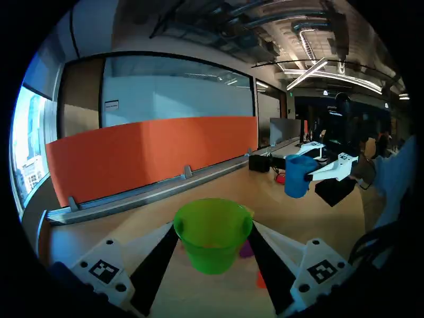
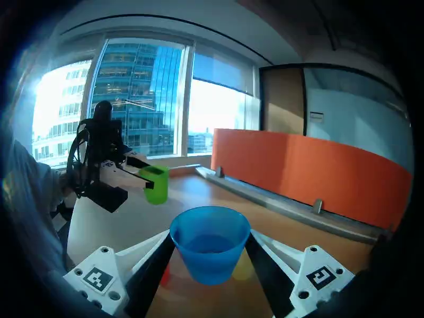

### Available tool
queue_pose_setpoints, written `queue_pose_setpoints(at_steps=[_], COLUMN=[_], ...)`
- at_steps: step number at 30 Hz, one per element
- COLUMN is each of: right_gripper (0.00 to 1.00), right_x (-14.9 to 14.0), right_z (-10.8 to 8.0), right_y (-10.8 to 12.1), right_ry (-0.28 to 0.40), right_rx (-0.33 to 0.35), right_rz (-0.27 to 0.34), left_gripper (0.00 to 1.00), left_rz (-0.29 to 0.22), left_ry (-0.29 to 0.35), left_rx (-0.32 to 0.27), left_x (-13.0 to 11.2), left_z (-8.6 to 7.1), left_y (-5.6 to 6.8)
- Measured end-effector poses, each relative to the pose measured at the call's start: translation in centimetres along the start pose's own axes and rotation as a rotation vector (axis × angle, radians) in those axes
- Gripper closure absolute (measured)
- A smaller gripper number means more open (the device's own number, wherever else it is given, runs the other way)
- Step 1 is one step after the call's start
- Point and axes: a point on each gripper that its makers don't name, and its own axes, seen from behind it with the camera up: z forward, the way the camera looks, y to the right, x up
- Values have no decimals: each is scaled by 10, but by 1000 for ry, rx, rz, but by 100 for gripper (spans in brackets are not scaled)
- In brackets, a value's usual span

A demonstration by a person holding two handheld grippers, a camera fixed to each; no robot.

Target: Pour water

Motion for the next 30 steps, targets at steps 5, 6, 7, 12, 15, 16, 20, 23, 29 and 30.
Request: queue_pose_setpoints(at_steps=[5,6,7,12,15,16,20,23,29,30], right_gripper=[9,9,9,9,9,9,9,9,9,9], right_x=[15,17,19,26,31,31,33,33,34,34], right_z=[2,2,2,3,4,3,3,2,1,1], right_y=[1,2,1,1,1,1,1,1,1,1], right_ry=[29,34,37,52,59,60,63,63,65,65], right_rx=[-6,-6,-7,-8,-10,-10,-12,-12,-14,-14], right_rz=[-1,-1,-1,0,1,2,2,0,-1,-1], left_gripper=[12,12,12,12,12,12,12,12,12,12], left_rz=[5,6,8,1,-8,-9,-8,-3,-4,-4], left_ry=[43,48,53,77,93,98,107,111,118,118], left_rx=[-3,-3,-3,-8,-13,-14,-18,-21,-25,-26], left_x=[19,22,25,35,40,42,44,46,51,51], left_z=[-6,-7,-7,-10,-11,-11,-11,-12,-11,-11], left_y=[5,6,7,12,15,16,18,20,23,23])
